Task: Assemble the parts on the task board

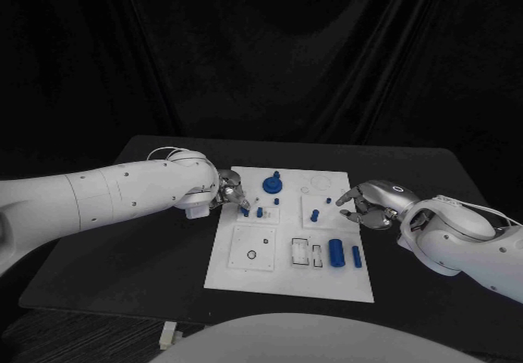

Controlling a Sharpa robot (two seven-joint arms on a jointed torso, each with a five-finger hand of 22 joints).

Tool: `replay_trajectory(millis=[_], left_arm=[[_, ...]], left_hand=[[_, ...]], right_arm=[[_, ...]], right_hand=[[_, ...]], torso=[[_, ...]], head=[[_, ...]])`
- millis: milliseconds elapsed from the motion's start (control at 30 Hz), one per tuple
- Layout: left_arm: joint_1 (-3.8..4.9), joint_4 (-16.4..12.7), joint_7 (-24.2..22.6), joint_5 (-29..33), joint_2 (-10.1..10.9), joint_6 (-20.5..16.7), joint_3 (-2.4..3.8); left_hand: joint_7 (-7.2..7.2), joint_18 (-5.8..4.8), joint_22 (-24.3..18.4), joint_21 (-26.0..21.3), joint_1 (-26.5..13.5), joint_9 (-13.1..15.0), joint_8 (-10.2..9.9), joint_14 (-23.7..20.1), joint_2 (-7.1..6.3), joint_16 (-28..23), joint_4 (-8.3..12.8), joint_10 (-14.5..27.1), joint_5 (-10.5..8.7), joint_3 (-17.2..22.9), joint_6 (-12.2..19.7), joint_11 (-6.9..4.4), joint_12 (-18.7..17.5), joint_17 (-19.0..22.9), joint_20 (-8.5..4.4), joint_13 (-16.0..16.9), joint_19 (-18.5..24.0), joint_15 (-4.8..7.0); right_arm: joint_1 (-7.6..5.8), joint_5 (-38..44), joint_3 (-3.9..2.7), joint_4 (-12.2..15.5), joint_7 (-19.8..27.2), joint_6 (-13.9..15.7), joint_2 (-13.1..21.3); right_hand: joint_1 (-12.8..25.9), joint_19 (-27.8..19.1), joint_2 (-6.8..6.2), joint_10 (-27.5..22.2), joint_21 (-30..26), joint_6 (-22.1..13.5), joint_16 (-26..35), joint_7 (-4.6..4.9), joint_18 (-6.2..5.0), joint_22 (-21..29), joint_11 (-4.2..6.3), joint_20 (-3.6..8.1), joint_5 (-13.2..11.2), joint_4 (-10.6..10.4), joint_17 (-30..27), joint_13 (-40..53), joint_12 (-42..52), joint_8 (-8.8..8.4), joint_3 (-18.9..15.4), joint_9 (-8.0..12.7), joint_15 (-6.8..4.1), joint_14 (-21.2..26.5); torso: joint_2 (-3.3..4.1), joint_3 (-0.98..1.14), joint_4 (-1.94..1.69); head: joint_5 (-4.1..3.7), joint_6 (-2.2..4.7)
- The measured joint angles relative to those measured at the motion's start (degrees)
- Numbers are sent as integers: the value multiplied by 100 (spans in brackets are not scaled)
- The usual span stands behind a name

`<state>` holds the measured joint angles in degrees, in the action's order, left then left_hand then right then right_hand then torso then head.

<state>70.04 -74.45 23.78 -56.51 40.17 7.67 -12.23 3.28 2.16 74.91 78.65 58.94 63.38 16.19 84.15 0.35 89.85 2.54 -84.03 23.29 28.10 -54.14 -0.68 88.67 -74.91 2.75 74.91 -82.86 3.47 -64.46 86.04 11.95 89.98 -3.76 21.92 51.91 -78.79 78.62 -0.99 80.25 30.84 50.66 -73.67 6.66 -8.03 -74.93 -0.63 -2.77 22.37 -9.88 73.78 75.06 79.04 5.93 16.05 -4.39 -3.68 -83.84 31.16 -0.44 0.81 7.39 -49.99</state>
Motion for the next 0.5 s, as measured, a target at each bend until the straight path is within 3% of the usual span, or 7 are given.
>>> replay_trajectory(millis=[500], left_arm=[[-46, 5, -18, 5, -11, 1, 20]], left_hand=[[-21, 0, 0, -23, -1, 0, -1, 0, -1, 0, -2, 0, 0, 31, -10, 0, 1, 0, 0, 0, 0, 0]], right_arm=[[5, -3, 0, 7, -3, -2, 7]], right_hand=[[0, 0, 0, 0, 0, 0, -1, 0, 0, 1, 0, 0, 0, 0, 0, 2, 0, 0, 0, 0, 0, 0]], torso=[[1, -2, -2]], head=[[4, 0]])
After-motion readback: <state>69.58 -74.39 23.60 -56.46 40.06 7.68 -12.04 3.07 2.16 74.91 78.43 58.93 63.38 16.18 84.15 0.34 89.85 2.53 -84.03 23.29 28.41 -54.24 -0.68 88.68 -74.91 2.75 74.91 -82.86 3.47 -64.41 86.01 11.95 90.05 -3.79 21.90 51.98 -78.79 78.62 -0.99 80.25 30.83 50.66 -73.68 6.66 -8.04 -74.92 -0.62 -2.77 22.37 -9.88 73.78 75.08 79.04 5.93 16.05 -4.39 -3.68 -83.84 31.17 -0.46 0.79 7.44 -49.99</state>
